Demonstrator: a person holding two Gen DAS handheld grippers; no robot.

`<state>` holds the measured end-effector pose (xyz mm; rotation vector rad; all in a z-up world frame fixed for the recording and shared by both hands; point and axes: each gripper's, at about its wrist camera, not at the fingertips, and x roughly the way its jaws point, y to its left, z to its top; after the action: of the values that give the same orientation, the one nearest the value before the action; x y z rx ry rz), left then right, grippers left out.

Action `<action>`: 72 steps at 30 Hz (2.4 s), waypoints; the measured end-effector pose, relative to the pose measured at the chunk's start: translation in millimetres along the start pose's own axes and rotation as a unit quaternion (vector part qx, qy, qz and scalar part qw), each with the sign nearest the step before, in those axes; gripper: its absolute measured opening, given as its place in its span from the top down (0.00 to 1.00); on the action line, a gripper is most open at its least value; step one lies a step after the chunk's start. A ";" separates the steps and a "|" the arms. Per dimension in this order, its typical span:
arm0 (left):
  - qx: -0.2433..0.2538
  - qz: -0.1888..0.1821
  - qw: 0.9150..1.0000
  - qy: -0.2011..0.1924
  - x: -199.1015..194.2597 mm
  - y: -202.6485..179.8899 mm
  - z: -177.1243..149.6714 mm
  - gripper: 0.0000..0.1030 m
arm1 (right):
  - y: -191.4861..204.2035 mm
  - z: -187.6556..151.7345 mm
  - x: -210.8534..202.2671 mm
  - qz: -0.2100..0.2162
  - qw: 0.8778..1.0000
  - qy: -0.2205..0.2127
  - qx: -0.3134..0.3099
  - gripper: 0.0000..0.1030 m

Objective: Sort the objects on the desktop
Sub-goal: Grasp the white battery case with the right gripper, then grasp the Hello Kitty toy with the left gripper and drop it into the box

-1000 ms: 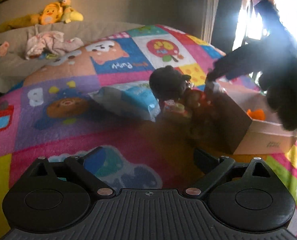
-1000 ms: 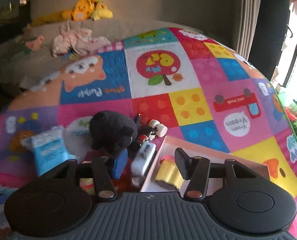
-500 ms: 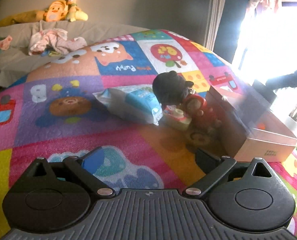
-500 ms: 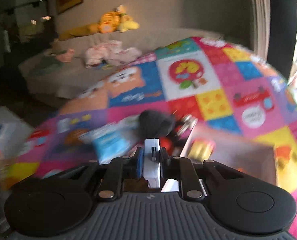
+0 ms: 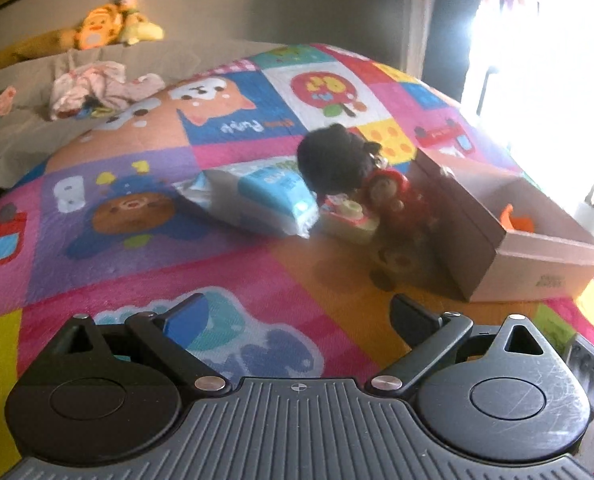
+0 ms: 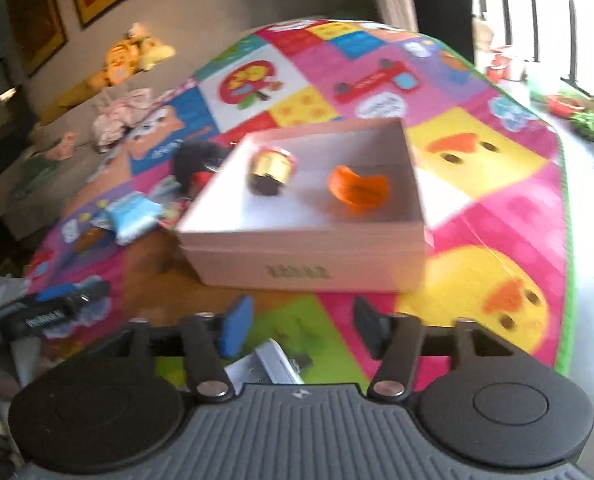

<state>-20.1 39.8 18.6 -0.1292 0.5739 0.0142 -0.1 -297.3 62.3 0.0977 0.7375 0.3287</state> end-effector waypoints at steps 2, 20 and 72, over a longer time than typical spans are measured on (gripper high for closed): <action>0.028 -0.010 1.000 0.003 4.0 -8.5 3.6 0.03 | 2.3 -13.2 4.2 -0.023 0.999 -0.012 -0.020 0.24; 0.124 -0.042 0.990 0.056 130.6 -42.8 68.6 0.22 | 10.9 -45.7 14.9 -0.012 0.997 -0.056 -0.047 0.08; 0.113 -0.085 0.988 0.067 -32.6 -72.6 -38.7 0.10 | 52.2 -54.3 28.1 0.030 0.988 0.011 -0.151 0.19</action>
<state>-64.9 -36.3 12.7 0.0430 0.6921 -0.2274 -30.8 -240.3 14.7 -0.1707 0.7006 0.4963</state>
